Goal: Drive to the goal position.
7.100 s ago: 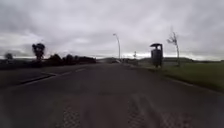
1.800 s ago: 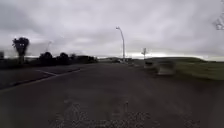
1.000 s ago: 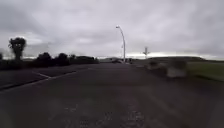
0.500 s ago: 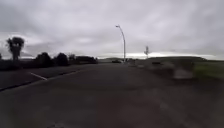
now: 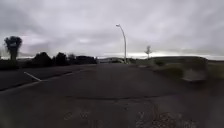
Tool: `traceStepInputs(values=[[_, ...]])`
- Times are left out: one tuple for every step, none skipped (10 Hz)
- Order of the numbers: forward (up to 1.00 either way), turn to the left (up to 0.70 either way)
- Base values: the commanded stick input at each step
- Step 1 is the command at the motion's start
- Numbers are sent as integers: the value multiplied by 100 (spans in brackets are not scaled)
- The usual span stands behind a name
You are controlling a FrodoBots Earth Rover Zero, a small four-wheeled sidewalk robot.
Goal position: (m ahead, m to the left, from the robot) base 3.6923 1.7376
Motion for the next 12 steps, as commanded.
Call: traceStepInputs(values=[[100,0],[100,0],[100,0],[100,-2],[100,-5],[100,-10],[100,-24],[100,-39],[100,-23],[100,-5],[100,0],[100,0]])
